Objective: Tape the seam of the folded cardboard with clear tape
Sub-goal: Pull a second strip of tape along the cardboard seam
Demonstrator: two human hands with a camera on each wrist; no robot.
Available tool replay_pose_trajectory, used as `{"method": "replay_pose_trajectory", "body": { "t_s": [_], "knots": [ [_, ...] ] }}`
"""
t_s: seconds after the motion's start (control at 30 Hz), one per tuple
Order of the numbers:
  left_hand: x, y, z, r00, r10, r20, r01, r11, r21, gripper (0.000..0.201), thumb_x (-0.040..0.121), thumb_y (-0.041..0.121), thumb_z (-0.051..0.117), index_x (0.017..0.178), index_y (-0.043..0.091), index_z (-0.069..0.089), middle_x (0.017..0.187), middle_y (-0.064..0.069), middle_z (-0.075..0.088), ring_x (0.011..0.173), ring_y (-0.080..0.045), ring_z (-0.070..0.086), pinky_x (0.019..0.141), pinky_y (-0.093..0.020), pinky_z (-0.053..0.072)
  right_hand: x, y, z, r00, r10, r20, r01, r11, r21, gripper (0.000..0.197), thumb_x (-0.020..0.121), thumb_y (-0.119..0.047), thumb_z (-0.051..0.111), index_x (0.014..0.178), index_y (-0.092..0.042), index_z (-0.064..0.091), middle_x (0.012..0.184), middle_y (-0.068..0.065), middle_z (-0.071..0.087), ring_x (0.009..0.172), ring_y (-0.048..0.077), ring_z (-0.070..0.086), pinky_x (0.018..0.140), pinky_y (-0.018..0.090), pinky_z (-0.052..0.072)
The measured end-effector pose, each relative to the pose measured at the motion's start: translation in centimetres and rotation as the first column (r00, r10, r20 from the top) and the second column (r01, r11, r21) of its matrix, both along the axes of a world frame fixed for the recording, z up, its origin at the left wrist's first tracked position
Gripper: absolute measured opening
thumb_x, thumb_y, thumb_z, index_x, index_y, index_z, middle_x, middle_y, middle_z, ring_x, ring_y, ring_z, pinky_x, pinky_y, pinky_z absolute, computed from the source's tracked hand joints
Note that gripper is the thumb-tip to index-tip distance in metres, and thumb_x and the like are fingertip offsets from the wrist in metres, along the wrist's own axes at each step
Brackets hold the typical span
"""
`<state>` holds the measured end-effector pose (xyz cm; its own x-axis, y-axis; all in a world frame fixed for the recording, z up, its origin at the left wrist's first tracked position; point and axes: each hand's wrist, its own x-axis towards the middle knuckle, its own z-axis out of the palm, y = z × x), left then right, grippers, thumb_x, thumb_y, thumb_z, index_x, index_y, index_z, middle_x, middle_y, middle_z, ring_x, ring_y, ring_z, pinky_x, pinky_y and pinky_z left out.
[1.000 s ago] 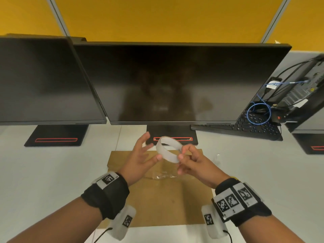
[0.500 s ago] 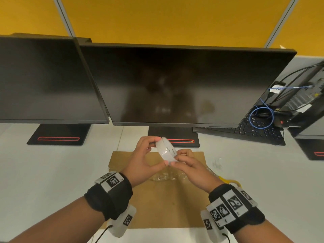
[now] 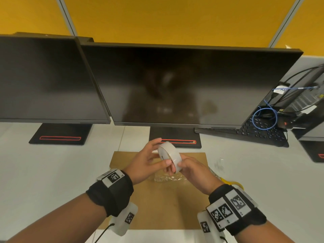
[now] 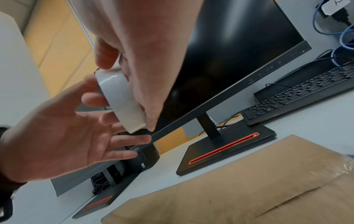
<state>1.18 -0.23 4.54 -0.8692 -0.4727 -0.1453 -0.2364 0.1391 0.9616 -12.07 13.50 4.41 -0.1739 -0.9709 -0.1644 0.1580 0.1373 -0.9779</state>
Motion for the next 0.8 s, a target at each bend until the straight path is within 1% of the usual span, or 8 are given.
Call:
{"method": "replay_pose_trajectory", "body": {
  "t_s": [0.1, 0.17, 0.23, 0.3, 0.37, 0.53, 0.67, 0.8],
  "knots": [
    [0.0, 0.1, -0.1, 1.000, 0.004, -0.029, -0.005, 0.999, -0.040, 0.046, 0.082, 0.023, 0.071, 0.120, 0.037, 0.050, 0.118, 0.010, 0.060, 0.108, -0.005, 0.059, 0.098, -0.027, 0.047, -0.1, -0.1, 0.2, 0.999, 0.031, -0.037, -0.031, 0.999, -0.010, 0.032, 0.079, -0.036, 0.041, 0.064, -0.015, 0.059, 0.080, 0.004, 0.065, 0.091, 0.025, 0.059, 0.095, 0.040, 0.038],
    [0.0, 0.0, -0.5, 0.997, 0.045, -0.062, -0.051, 0.995, -0.091, 0.042, 0.089, 0.014, 0.061, 0.118, 0.042, 0.051, 0.117, 0.010, 0.061, 0.107, 0.000, 0.058, 0.095, -0.021, 0.047, -0.3, -0.1, 0.3, 0.998, 0.009, -0.060, -0.009, 1.000, 0.003, 0.037, 0.076, -0.042, 0.040, 0.060, -0.014, 0.059, 0.079, 0.004, 0.067, 0.092, 0.026, 0.060, 0.097, 0.039, 0.039],
    [0.0, -0.1, -0.7, 0.996, 0.058, -0.066, -0.072, 0.966, -0.247, 0.044, 0.094, 0.015, 0.053, 0.119, 0.051, 0.046, 0.114, 0.013, 0.058, 0.106, 0.007, 0.053, 0.089, -0.011, 0.044, -0.3, -0.1, 0.4, 0.997, -0.012, -0.082, 0.013, 1.000, 0.017, 0.040, 0.075, -0.044, 0.040, 0.059, -0.013, 0.060, 0.080, 0.005, 0.069, 0.093, 0.023, 0.062, 0.098, 0.036, 0.040],
    [0.1, -0.2, -0.8, 0.998, 0.029, -0.059, -0.052, 0.895, -0.443, 0.048, 0.096, 0.014, 0.048, 0.126, 0.051, 0.040, 0.108, 0.015, 0.054, 0.104, 0.004, 0.050, 0.087, -0.008, 0.042, -0.3, -0.2, 0.6, 0.995, -0.016, -0.103, 0.020, 0.999, 0.038, 0.039, 0.074, -0.044, 0.042, 0.058, -0.015, 0.062, 0.080, 0.006, 0.069, 0.091, 0.021, 0.063, 0.098, 0.035, 0.041],
    [0.3, -0.2, -0.8, 0.996, -0.007, -0.087, -0.044, 0.815, -0.578, 0.050, 0.096, 0.011, 0.047, 0.134, 0.042, 0.041, 0.107, 0.014, 0.051, 0.101, -0.002, 0.050, 0.088, -0.013, 0.043, -0.1, -0.4, 0.7, 0.995, -0.002, -0.098, 0.007, 0.999, 0.054, 0.036, 0.071, -0.043, 0.044, 0.057, -0.016, 0.064, 0.078, 0.008, 0.068, 0.087, 0.021, 0.064, 0.097, 0.034, 0.043],
    [0.5, 0.0, 0.0, 0.997, -0.077, -0.020, 0.031, 0.612, -0.790, 0.048, 0.090, 0.018, 0.042, 0.137, 0.027, 0.046, 0.110, 0.003, 0.058, 0.099, -0.013, 0.051, 0.080, -0.026, 0.049, 0.7, -0.5, 0.6, 1.000, 0.028, 0.003, -0.028, 0.999, 0.019, 0.031, 0.079, -0.026, 0.041, 0.062, -0.008, 0.059, 0.066, 0.006, 0.064, 0.073, 0.022, 0.061, 0.084, 0.032, 0.047],
    [0.7, 0.3, 0.0, 0.998, -0.040, -0.042, 0.000, 0.720, -0.694, 0.045, 0.094, 0.017, 0.040, 0.136, 0.030, 0.047, 0.108, 0.009, 0.055, 0.099, -0.009, 0.051, 0.082, -0.020, 0.045, 1.2, -0.4, 0.8, 0.995, 0.051, 0.086, -0.050, 0.999, -0.014, 0.026, 0.081, -0.017, 0.033, 0.070, -0.009, 0.055, 0.061, 0.005, 0.057, 0.059, 0.023, 0.053, 0.078, 0.031, 0.046],
    [0.6, 0.6, 0.0, 0.999, 0.030, -0.011, -0.031, 0.851, -0.525, 0.044, 0.096, 0.008, 0.044, 0.131, 0.033, 0.052, 0.107, 0.018, 0.052, 0.100, -0.004, 0.052, 0.086, -0.016, 0.045, 1.6, -0.4, 1.0, 0.986, 0.083, 0.144, -0.078, 0.996, -0.038, 0.022, 0.078, -0.011, 0.034, 0.080, -0.008, 0.055, 0.066, 0.012, 0.055, 0.060, 0.025, 0.051, 0.074, 0.035, 0.044]
  ]
}}
